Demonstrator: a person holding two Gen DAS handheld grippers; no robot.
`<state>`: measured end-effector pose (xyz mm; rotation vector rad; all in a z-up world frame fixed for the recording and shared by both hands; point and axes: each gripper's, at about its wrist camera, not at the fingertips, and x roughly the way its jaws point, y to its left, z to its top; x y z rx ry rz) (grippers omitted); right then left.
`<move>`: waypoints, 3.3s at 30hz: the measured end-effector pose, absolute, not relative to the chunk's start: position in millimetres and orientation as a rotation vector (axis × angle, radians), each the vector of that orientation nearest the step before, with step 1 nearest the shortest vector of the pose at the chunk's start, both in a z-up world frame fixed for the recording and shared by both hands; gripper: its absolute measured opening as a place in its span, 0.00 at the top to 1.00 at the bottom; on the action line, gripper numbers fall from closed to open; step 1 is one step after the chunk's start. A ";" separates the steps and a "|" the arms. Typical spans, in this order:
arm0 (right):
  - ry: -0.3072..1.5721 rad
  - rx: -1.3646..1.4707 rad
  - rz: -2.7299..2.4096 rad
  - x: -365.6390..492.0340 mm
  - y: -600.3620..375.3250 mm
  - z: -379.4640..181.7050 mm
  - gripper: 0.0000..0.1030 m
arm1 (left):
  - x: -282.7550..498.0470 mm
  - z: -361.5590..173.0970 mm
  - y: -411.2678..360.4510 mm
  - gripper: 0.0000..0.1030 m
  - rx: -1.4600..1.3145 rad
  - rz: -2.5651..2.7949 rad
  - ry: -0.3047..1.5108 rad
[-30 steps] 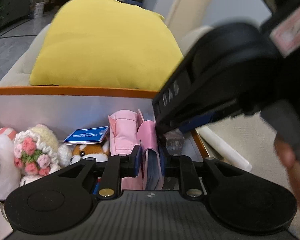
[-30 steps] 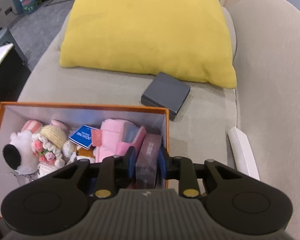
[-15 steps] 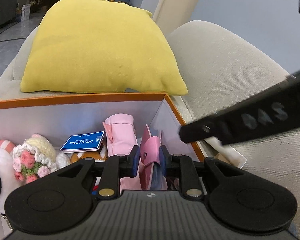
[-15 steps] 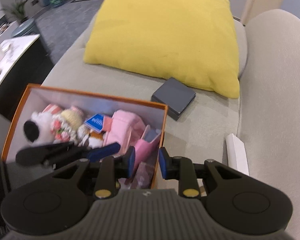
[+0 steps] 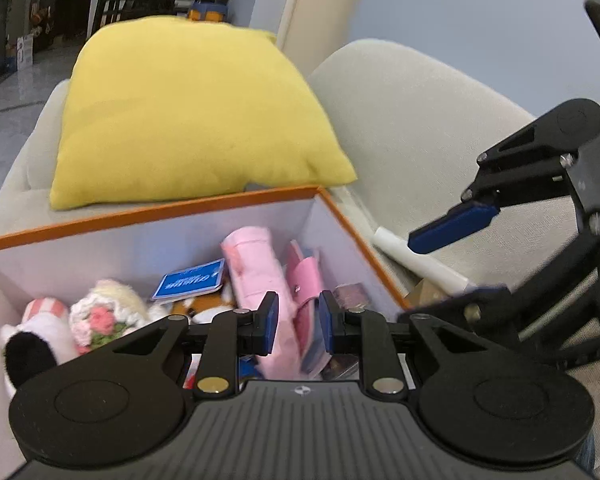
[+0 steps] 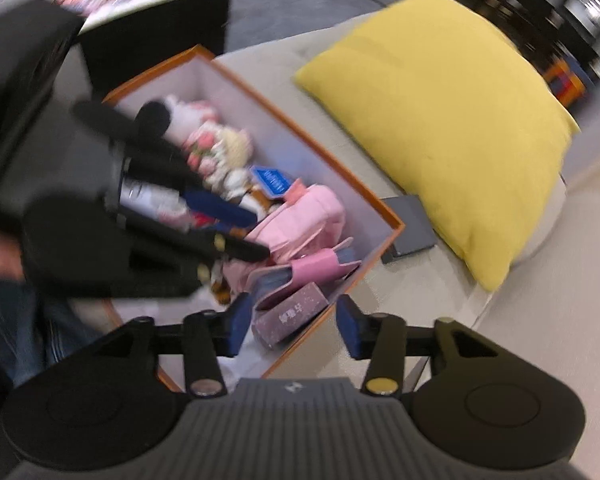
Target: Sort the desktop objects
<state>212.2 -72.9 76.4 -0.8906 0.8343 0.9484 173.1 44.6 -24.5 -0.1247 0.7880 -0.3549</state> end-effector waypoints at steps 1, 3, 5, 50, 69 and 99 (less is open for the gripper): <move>0.829 -0.933 0.973 210.3 -70.0 71.8 0.49 | 174.9 -25.1 45.3 0.77 -0.124 -0.351 0.798; 0.804 -1.031 0.997 205.8 -62.5 62.2 0.35 | 176.7 -29.5 46.7 0.77 -0.122 -0.339 0.820; 0.763 -1.151 1.022 201.0 -54.1 51.3 0.33 | 174.6 -32.2 45.8 0.77 -0.141 -0.348 0.848; 0.430 -1.748 1.059 203.4 -44.0 -28.5 0.52 | 179.7 -63.0 64.5 0.83 -0.316 -0.386 0.867; 0.073 -1.892 0.935 188.5 -51.4 -76.4 0.56 | 192.2 -60.3 60.2 0.82 -0.341 -0.377 0.898; 0.367 -1.281 1.073 210.2 -104.0 0.3 0.45 | 155.7 6.3 18.0 0.82 -0.110 -0.404 0.813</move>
